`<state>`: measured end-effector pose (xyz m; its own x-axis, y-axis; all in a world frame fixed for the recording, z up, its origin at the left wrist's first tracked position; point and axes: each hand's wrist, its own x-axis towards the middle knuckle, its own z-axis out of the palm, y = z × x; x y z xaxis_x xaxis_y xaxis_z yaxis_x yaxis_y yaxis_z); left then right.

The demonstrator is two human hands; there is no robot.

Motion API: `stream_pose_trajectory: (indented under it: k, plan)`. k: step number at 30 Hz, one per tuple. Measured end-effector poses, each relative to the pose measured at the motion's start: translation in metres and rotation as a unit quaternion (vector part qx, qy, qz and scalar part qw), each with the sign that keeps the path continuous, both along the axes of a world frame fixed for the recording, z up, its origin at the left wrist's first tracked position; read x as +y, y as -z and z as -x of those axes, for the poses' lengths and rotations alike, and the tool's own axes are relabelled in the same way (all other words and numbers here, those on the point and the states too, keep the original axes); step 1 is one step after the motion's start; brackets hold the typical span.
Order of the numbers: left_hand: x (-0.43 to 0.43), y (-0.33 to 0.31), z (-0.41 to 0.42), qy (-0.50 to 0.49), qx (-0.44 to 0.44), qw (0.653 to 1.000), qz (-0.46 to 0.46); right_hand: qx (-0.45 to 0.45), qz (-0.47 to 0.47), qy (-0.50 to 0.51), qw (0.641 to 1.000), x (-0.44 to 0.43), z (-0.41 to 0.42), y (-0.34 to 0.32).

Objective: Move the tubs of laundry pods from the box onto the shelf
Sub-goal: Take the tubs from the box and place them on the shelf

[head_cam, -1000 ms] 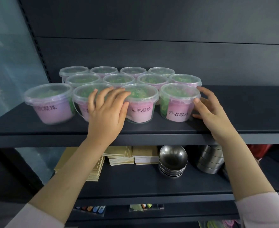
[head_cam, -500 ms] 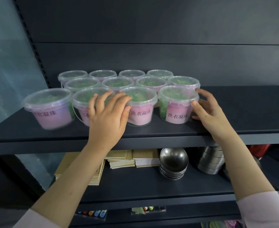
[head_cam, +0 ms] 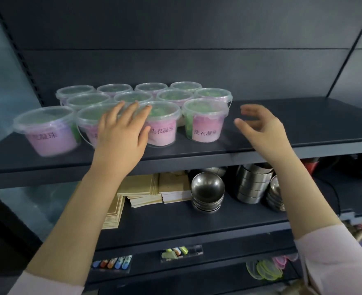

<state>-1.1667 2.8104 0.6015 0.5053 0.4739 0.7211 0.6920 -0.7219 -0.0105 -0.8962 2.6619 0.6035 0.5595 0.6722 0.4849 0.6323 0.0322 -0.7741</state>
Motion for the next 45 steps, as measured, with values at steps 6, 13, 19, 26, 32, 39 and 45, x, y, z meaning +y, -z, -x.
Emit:
stream_pose_trajectory:
  k: [6, 13, 19, 26, 32, 39, 45]
  plan:
    - [-0.093, -0.009, -0.045, 0.111, -0.059, 0.989, -0.078, -0.198, -0.007, 0.12, 0.973, -0.121, 0.018, 0.0]
    - [-0.254, 0.051, -0.127, 0.244, -0.062, 0.968, -0.018, -0.267, 0.083, 0.274, 0.92, -0.314, 0.006, 0.052]
    - [-0.382, 0.118, -0.177, 0.325, 0.001, 0.943, 0.075, -0.186, 0.173, 0.343, 0.904, -0.464, -0.006, 0.11]
    - [-0.472, 0.179, -0.233, 0.381, 0.093, 0.905, 0.164, -0.083, 0.215, 0.374, 0.898, -0.564, -0.045, 0.176]
    - [-0.498, 0.231, -0.292, 0.396, 0.146, 0.878, 0.227, 0.035, 0.236, 0.364, 0.9, -0.594, -0.105, 0.236]
    - [-0.501, 0.288, -0.374, 0.365, 0.174, 0.833, 0.377, 0.113, 0.288, 0.358, 0.881, -0.611, -0.181, 0.293]
    - [-0.522, 0.343, -0.43, 0.312, 0.198, 0.779, 0.506, 0.229, 0.291, 0.366, 0.854, -0.626, -0.231, 0.354]
